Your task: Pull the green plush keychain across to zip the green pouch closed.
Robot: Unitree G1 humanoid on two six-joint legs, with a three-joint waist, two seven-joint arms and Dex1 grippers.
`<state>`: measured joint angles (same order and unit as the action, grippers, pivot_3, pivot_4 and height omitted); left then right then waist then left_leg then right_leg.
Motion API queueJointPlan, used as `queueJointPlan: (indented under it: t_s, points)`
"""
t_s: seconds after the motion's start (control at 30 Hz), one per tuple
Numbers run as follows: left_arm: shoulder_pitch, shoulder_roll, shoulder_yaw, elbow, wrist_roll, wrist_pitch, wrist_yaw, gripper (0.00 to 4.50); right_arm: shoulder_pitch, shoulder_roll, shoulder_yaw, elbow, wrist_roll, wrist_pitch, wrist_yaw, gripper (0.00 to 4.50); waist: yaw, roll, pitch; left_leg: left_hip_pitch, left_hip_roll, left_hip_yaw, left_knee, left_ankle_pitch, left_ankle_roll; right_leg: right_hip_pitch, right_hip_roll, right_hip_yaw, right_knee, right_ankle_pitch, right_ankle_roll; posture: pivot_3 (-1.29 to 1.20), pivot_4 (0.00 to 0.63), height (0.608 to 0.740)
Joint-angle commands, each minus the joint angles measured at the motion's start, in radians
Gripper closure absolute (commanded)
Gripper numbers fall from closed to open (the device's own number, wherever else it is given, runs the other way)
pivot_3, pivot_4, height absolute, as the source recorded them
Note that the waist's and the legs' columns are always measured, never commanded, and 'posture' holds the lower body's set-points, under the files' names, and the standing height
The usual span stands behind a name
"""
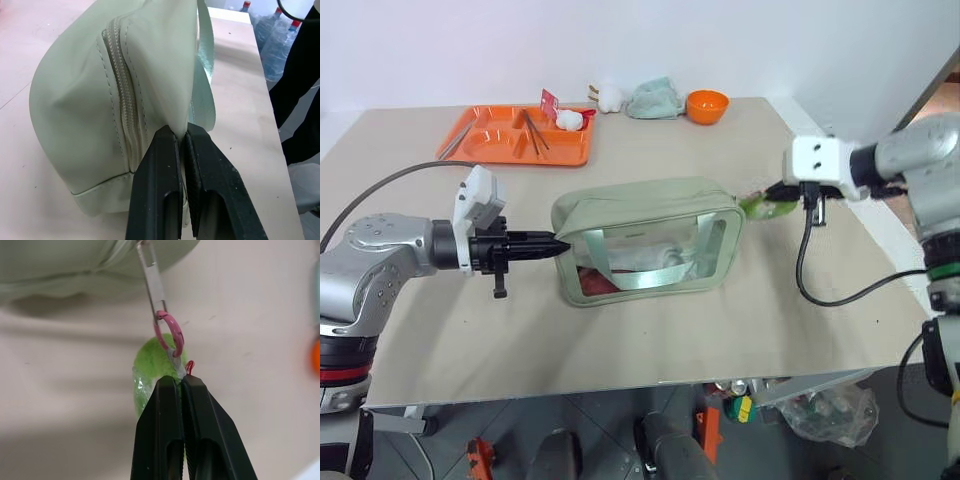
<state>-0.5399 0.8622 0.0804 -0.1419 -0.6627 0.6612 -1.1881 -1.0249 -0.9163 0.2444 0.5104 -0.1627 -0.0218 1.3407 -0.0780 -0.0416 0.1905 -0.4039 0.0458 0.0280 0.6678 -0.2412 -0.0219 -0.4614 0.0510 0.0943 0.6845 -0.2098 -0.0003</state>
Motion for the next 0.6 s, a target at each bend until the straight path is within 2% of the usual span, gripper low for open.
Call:
queueJointPlan:
  t_s: [0.03, 0.33, 0.6]
  points:
    - [-0.035, 0.023, 0.034, 0.011, 0.000, -0.014, -0.012, 4.50, 0.063, 0.008, -0.043, -0.102, 0.023, 0.097, -0.042, 4.49, 0.000, 0.000, 0.000, 0.000, 0.000, 0.000, 0.000, 0.000, 0.000, 0.000, 0.000, 0.000, 0.000, 0.000, 0.000, 0.00, 0.150, 0.740]
    - [-0.058, 0.005, 0.026, 0.039, 0.013, -0.028, -0.012, 4.50, 0.261, 0.067, -0.027, -0.260, 0.046, 0.256, -0.107, 4.49, 0.001, 0.000, 0.000, 0.000, 0.000, -0.001, 0.001, 0.000, 0.000, 0.001, 0.001, -0.001, 0.000, 0.000, 0.000, 0.00, 0.150, 0.740]
    - [-0.064, -0.010, 0.030, 0.043, 0.016, -0.027, -0.007, 4.50, 0.369, 0.121, 0.029, -0.301, 0.010, 0.277, -0.170, 4.49, -0.001, -0.002, -0.001, 0.002, 0.001, 0.000, 0.002, 0.000, 0.000, 0.003, 0.002, 0.000, 0.000, 0.002, 0.001, 0.00, 0.150, 0.740]
